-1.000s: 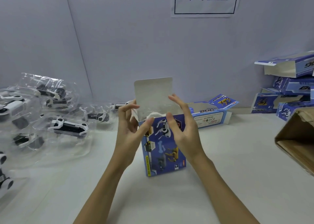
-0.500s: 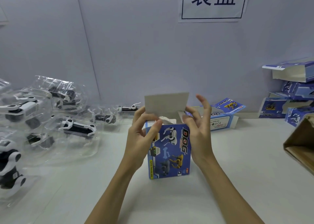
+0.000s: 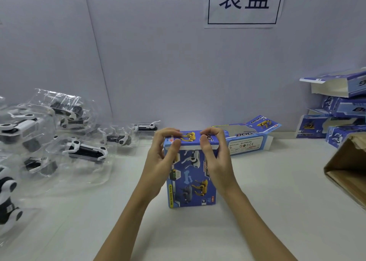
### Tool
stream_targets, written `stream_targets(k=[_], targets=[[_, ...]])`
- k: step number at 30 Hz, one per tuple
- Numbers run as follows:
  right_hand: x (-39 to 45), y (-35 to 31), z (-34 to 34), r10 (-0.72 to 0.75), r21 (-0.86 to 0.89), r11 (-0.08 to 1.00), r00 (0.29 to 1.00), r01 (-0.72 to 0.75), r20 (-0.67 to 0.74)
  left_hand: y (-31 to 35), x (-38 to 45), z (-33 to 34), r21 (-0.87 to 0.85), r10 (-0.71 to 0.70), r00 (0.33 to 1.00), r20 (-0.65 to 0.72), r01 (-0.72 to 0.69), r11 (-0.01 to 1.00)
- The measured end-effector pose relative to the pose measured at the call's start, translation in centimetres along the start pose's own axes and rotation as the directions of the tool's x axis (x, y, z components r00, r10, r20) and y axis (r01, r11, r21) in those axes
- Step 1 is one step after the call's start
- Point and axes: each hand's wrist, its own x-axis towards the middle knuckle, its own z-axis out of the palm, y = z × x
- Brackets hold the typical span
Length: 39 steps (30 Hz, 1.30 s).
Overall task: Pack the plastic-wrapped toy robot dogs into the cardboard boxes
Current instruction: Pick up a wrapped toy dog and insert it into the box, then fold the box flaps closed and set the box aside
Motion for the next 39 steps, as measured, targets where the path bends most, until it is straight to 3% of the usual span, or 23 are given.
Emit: stream_targets(k=[2,4,7,8,10,12,16,20,39], targets=[[0.1,-0.1,0.0,-0.016,-0.075,0.997,1.000,0.015,-0.005,-0.5,0.1,0.2,0.027,0.034,0.997,-0.073,-0.032,0.999],[0.0,-0.1,0.2,-0.064,-0.176,0.983,0.993,0.046,-0.098,-1.0,0.0,0.3,0.107,0.052,0.980,-0.191,-0.032,0.994],[-0.3,-0.1,1.1,-0.046,-0.048,0.998,0.957,0.033,-0.287,-1.5,-0.4,0.3,0.363,0.148,0.963,-0.227,-0.057,0.930],[-0.4,-0.1,1.4,0.034,0.067,0.998,0.951,-0.014,-0.308,-1.6,-0.5,0.1,0.481,0.217,0.961,-0.174,-0.109,0.870],[-0.6,0.1,1.5,0.171,0.211,0.970,0.952,-0.117,-0.255,-1.7,-0.5,-0.1,0.723,0.337,0.941,-0.024,-0.216,0.656],[-0.6,0.3,1.4,0.194,0.174,0.970,0.971,-0.170,-0.136,-1.7,-0.4,-0.2,0.843,0.354,0.933,0.067,-0.242,0.480],[0.4,-0.2,-0.3,0.195,0.051,0.979,0.980,-0.197,0.048,-1.7,-0.5,-0.5,0.829,0.334,0.936,0.115,-0.276,0.487],[0.8,-0.6,-1.2,0.179,-0.024,0.984,0.976,-0.177,0.127,-2.1,0.0,-1.7,0.815,0.311,0.902,0.301,-0.413,0.407],[0.1,0.2,-0.3,0.135,-0.104,0.987,0.985,-0.124,0.111,-2.3,-0.1,-1.4,0.861,0.309,0.908,0.283,-0.383,0.335]])
